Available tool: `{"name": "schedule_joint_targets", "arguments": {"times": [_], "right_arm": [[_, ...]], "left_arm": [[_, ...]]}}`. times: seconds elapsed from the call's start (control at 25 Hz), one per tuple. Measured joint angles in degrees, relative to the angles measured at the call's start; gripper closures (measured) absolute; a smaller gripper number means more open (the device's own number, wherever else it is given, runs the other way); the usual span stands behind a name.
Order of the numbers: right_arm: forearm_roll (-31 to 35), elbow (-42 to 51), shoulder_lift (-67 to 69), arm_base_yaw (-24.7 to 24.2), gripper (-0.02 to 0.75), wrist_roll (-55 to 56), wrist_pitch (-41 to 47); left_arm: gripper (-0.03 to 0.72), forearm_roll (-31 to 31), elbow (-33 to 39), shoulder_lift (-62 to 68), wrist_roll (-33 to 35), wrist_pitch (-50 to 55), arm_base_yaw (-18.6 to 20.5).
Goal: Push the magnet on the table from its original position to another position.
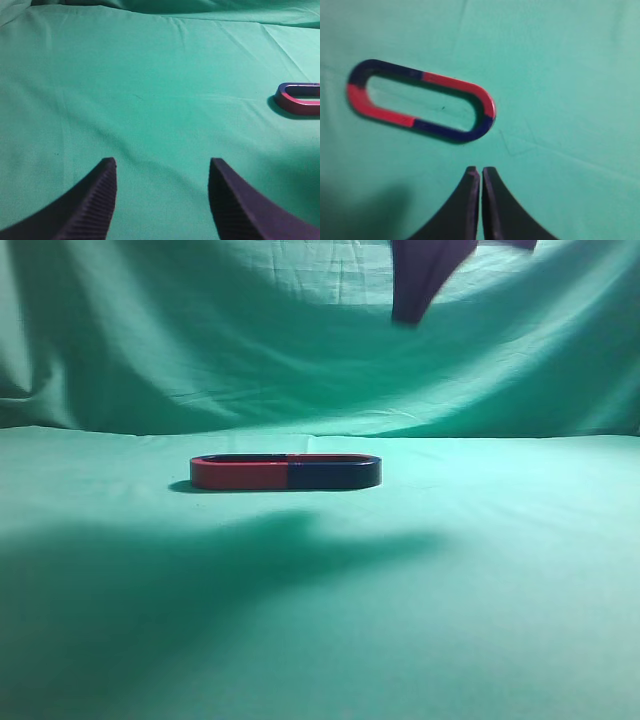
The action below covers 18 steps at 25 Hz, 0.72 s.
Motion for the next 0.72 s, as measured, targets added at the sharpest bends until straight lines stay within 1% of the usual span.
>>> {"name": "schedule_joint_targets", "arguments": {"times": [0.24,0.4,0.52,0.72], "right_arm": [[-2.3,-0.1,-13.5,0.0,0.738,0.0,6.5],[-4.1,0.7,-21.9,0.0,0.738,-0.1,8.0],[-4.1,5.9,-29.3,0.0,0.738,-0.1,8.0],[-4.3,19.5,-43.6,0.0,0.738,-0.1,5.0]], "left_arm": [[0.289,0.0,0.0,0.0,0.0,0.0,0.0],[0.289,0.0,0.0,0.0,0.0,0.0,0.0],[0.289,0.0,0.0,0.0,0.0,0.0,0.0],[0.289,0.0,0.0,0.0,0.0,0.0,0.0]]}}
